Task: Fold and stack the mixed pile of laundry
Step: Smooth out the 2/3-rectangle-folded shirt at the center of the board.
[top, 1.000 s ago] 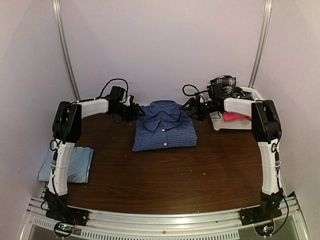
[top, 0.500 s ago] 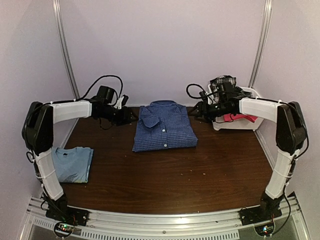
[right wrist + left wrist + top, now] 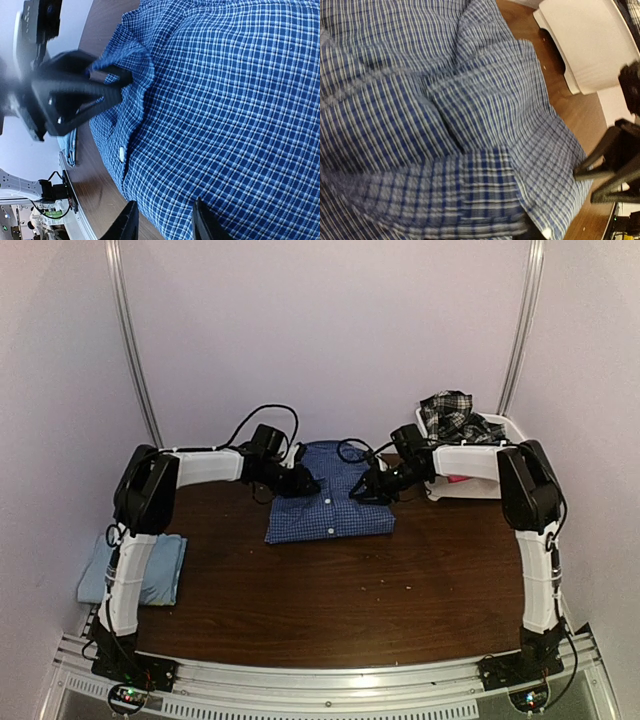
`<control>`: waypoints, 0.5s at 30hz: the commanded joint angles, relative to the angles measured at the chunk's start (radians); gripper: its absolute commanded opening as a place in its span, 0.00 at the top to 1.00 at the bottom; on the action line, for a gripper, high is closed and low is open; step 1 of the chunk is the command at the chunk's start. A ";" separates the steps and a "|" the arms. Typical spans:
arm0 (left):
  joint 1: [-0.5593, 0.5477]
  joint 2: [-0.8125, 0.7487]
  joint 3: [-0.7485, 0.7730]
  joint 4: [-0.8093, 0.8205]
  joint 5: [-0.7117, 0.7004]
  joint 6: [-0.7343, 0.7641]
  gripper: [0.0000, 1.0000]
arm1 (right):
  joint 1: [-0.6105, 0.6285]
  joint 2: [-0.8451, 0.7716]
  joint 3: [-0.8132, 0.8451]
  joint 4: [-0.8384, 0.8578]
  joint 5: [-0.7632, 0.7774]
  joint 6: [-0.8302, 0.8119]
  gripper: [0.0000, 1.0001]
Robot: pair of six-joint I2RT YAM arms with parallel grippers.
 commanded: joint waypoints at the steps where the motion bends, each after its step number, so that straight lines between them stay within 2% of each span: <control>1: 0.059 0.153 0.255 0.040 -0.016 -0.040 0.62 | -0.004 0.001 0.061 -0.061 0.017 -0.032 0.62; 5: 0.106 0.228 0.469 0.022 -0.021 -0.092 0.57 | -0.004 -0.026 0.089 -0.126 0.035 -0.069 0.61; 7: 0.111 0.194 0.482 -0.005 -0.025 -0.078 0.54 | -0.005 -0.048 0.078 -0.136 0.031 -0.087 0.61; 10: 0.105 0.078 0.338 -0.024 0.010 -0.053 0.54 | -0.005 -0.081 0.037 -0.108 0.008 -0.092 0.61; 15: 0.063 -0.166 -0.117 0.100 0.068 -0.059 0.53 | 0.002 -0.106 -0.081 0.053 -0.113 0.001 0.61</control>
